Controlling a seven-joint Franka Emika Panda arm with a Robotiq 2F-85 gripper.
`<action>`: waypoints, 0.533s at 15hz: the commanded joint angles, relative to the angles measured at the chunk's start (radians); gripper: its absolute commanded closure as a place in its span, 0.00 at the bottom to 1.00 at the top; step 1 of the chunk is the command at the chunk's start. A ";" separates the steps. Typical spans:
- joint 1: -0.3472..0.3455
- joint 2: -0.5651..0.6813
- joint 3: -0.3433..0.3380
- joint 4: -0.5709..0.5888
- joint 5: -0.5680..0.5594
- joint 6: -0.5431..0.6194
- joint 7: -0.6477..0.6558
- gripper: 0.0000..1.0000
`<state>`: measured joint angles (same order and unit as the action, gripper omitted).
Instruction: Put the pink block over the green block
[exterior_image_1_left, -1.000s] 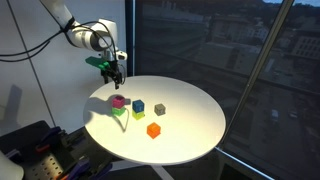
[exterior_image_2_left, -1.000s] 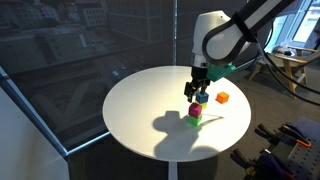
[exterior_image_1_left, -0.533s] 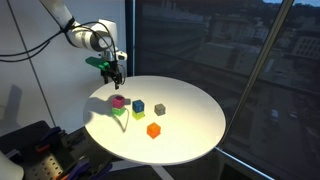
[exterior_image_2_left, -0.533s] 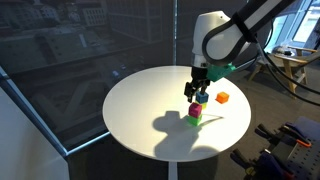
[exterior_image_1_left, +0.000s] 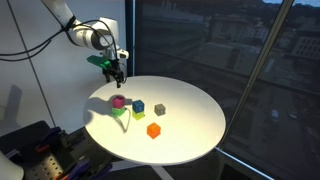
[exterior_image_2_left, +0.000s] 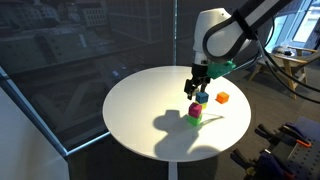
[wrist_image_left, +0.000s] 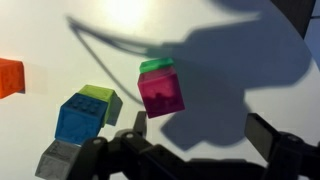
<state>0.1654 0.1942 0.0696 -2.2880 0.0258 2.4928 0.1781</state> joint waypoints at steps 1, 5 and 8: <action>-0.021 -0.057 -0.004 -0.012 -0.016 0.001 0.020 0.00; -0.034 -0.105 -0.009 -0.021 -0.028 -0.005 0.041 0.00; -0.041 -0.141 -0.014 -0.033 -0.048 -0.004 0.071 0.00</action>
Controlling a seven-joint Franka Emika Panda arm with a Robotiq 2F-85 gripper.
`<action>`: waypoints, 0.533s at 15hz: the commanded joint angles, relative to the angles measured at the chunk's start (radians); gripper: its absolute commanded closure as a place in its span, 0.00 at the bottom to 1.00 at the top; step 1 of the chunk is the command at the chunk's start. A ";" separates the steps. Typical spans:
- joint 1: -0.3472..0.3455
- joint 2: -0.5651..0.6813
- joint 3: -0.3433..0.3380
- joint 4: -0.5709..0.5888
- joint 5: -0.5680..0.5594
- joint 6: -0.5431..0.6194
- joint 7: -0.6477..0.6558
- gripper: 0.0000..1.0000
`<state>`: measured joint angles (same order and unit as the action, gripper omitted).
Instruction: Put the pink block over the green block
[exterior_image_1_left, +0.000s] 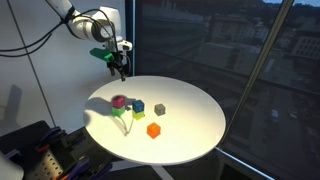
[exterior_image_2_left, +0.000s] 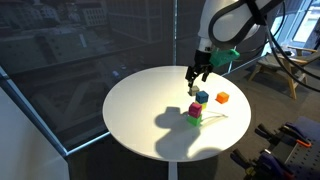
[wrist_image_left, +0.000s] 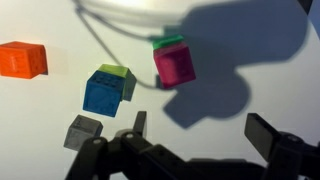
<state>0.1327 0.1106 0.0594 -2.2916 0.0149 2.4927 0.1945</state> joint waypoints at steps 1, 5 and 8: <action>-0.011 -0.070 -0.006 -0.035 -0.048 -0.005 0.072 0.00; -0.026 -0.119 -0.009 -0.058 -0.065 -0.010 0.115 0.00; -0.037 -0.160 -0.004 -0.080 -0.035 -0.033 0.104 0.00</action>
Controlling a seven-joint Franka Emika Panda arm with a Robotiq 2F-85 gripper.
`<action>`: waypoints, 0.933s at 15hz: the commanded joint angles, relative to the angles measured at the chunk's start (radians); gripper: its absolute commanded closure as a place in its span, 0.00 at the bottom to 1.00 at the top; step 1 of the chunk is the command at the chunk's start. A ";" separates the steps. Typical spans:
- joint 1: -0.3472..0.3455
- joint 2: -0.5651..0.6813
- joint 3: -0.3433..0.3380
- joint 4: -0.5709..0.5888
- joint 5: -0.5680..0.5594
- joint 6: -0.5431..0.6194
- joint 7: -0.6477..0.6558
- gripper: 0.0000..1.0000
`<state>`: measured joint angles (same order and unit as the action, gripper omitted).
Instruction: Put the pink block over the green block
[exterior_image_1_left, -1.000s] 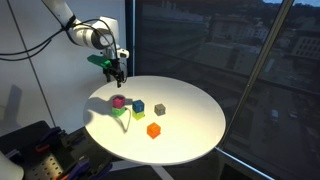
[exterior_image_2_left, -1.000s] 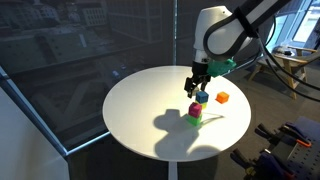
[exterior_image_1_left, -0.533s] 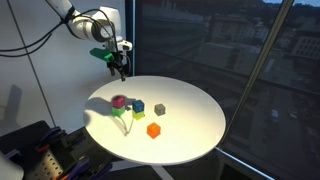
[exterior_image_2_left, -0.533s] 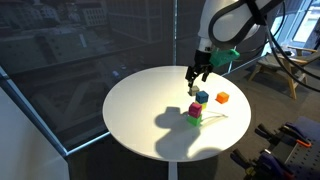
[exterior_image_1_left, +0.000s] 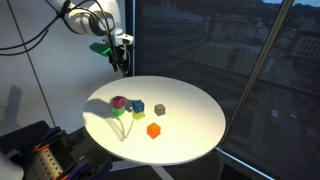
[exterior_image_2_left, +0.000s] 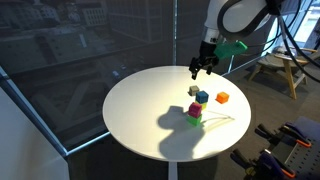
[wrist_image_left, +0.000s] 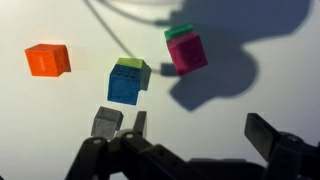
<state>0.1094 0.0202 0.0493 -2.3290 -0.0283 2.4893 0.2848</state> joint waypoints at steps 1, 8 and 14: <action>-0.016 -0.083 0.008 -0.050 0.022 -0.044 0.003 0.00; -0.015 -0.186 0.018 -0.098 0.082 -0.165 -0.049 0.00; -0.008 -0.270 0.020 -0.135 0.096 -0.241 -0.142 0.00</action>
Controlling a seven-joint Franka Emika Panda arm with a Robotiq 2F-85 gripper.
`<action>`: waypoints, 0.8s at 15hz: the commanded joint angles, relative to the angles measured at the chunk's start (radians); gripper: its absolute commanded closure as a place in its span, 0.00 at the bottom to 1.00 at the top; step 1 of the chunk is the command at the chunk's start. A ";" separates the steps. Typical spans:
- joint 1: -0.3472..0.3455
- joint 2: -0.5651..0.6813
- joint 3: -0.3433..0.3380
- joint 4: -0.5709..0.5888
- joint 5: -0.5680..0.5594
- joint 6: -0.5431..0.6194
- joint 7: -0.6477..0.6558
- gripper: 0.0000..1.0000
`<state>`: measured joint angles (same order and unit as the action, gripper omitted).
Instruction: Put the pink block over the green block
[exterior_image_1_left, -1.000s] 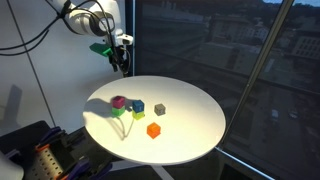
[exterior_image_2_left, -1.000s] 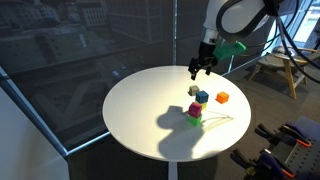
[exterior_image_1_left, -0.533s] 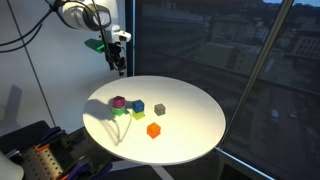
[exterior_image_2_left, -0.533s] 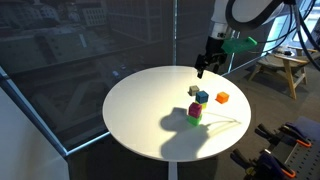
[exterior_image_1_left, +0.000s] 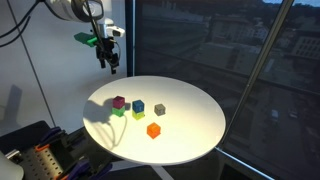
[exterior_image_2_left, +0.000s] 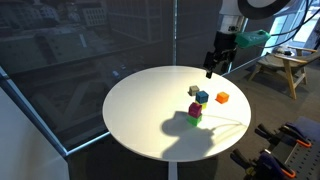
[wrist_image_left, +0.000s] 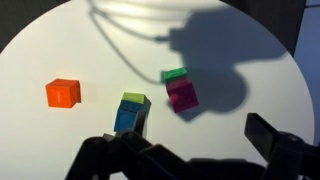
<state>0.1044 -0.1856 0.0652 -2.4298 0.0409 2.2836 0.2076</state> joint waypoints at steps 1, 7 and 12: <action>-0.002 -0.075 0.005 -0.039 0.026 -0.042 -0.076 0.00; 0.000 -0.123 0.012 -0.063 0.029 -0.053 -0.092 0.00; -0.003 -0.151 0.016 -0.070 0.034 -0.051 -0.074 0.00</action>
<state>0.1059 -0.2930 0.0773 -2.4826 0.0492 2.2476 0.1400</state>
